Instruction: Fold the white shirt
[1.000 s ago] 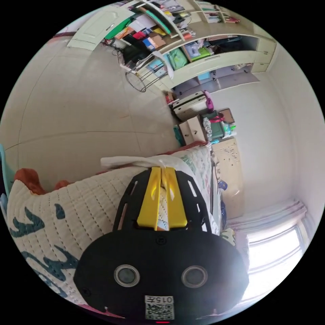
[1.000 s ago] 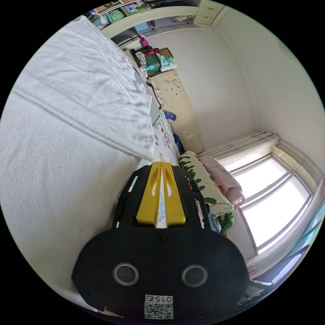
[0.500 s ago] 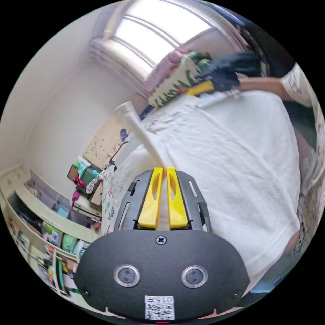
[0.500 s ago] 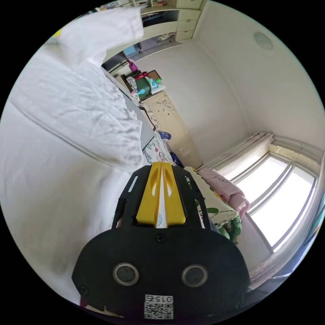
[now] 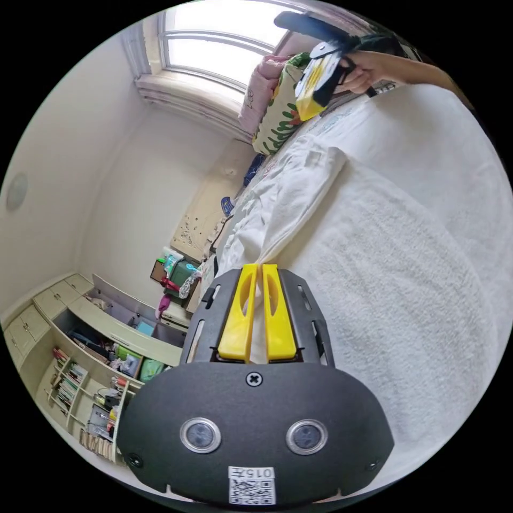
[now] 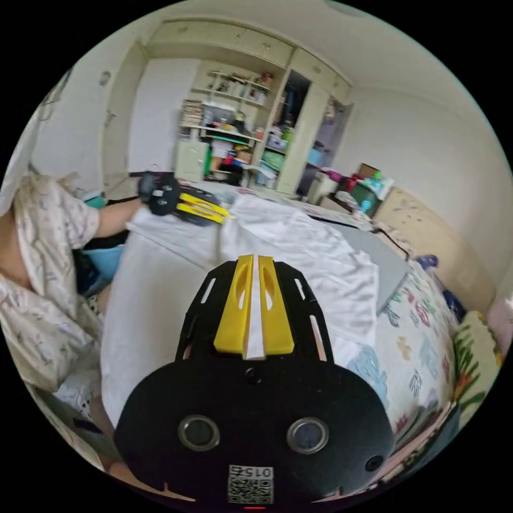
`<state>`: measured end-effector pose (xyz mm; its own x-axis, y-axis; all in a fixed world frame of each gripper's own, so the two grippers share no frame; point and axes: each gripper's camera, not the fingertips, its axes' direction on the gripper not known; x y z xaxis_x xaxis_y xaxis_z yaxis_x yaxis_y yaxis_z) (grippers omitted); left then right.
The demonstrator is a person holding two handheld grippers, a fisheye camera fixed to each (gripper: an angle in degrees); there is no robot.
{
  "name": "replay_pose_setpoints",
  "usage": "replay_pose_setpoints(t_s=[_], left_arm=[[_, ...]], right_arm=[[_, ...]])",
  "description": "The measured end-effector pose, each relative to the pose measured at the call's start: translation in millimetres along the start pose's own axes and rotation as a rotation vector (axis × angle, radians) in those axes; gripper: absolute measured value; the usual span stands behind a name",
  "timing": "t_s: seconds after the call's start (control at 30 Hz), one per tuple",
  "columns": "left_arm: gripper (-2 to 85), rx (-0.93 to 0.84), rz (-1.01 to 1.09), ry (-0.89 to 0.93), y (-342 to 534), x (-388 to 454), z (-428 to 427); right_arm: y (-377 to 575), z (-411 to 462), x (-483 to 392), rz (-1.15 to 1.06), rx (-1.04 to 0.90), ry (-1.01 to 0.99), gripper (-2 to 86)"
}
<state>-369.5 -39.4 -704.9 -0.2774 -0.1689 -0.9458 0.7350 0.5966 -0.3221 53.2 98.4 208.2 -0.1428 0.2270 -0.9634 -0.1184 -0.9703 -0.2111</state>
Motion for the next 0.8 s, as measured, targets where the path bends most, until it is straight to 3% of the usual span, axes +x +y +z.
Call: replay_pose_setpoints(t_s=[0.13, 0.27, 0.4, 0.63, 0.8], left_arm=[[0.8, -0.033, 0.044, -0.018, 12, 33, 19], [1.1, -0.032, 0.026, -0.002, 23, 41, 31], [1.8, -0.038, 0.052, -0.016, 30, 50, 44], [7.9, 0.006, -0.211, 0.199, 64, -49, 48], [7.4, -0.139, -0.471, 0.118, 128, -131, 95]], right_arm=[[-34, 12, -15, -0.017, -0.114, -0.015, 9.9], [-67, 21, -20, -0.101, -0.189, -0.157, 9.9], [-86, 60, -50, -0.287, -0.384, -0.061, 7.2], [-73, 29, -58, -0.176, -0.249, -0.065, 2.7], [-60, 2, -55, -0.13, -0.14, -0.033, 2.8]])
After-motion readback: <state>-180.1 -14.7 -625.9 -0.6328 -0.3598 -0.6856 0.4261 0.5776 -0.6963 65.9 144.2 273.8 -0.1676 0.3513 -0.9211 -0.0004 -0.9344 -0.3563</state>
